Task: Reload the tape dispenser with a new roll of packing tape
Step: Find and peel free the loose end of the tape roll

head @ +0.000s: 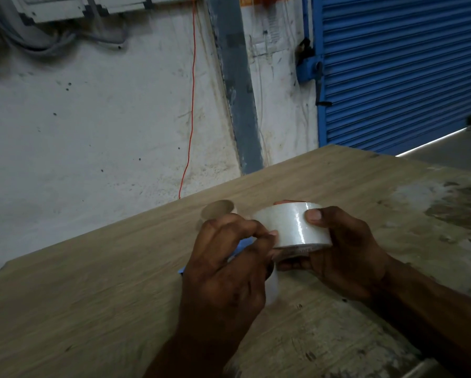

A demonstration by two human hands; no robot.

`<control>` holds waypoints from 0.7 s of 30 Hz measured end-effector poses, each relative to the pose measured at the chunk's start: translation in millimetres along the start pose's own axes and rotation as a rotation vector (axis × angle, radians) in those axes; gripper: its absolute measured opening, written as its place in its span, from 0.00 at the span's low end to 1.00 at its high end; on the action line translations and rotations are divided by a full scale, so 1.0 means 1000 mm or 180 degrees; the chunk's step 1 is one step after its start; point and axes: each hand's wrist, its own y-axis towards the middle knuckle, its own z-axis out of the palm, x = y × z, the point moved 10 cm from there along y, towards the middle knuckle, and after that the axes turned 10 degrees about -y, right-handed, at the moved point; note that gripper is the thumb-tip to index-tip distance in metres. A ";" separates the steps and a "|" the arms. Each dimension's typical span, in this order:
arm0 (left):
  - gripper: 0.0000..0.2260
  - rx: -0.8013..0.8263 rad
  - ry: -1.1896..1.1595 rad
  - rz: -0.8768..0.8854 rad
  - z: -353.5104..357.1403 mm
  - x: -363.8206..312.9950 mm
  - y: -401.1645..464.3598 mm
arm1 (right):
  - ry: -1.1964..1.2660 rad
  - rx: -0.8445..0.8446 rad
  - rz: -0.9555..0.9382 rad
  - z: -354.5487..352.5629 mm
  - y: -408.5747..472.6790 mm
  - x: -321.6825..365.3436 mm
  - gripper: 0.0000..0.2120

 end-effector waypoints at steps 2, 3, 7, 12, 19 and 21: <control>0.10 -0.0046 -0.0081 0.0013 -0.002 -0.001 0.001 | -0.0011 -0.0002 0.0009 -0.001 0.000 -0.001 0.36; 0.08 -0.0051 -0.0146 0.0010 -0.002 -0.001 0.002 | 0.0006 -0.0008 0.0008 -0.001 0.001 -0.001 0.36; 0.19 0.0089 -0.0105 -0.0096 0.003 -0.001 0.002 | 0.0020 0.0030 0.0012 0.000 0.000 -0.002 0.42; 0.13 0.0223 0.0068 0.0030 0.007 -0.004 0.001 | -0.0056 0.0022 0.0025 0.000 -0.001 -0.003 0.40; 0.09 0.0036 0.0002 0.0086 0.002 -0.007 0.002 | -0.0023 0.0041 0.0074 0.002 0.000 -0.004 0.42; 0.10 0.0010 -0.0050 0.0093 0.001 -0.007 0.002 | -0.0042 -0.0005 0.0082 0.001 0.000 -0.004 0.44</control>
